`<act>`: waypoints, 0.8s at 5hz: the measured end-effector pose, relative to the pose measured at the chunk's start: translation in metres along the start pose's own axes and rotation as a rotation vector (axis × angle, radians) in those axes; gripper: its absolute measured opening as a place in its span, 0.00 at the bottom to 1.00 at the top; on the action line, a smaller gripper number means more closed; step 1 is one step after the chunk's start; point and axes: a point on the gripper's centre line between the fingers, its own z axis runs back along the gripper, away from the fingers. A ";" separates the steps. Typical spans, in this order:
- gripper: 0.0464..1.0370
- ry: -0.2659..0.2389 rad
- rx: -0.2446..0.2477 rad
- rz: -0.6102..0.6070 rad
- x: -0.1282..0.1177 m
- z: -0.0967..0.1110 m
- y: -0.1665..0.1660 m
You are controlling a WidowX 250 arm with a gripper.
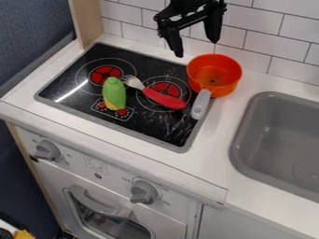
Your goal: Move the corn on the top of left side burner
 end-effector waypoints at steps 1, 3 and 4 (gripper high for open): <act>0.96 0.029 0.036 0.011 -0.003 -0.016 0.006; 0.96 -0.062 0.112 0.162 0.008 -0.007 0.054; 0.96 -0.066 0.123 0.213 0.008 -0.007 0.080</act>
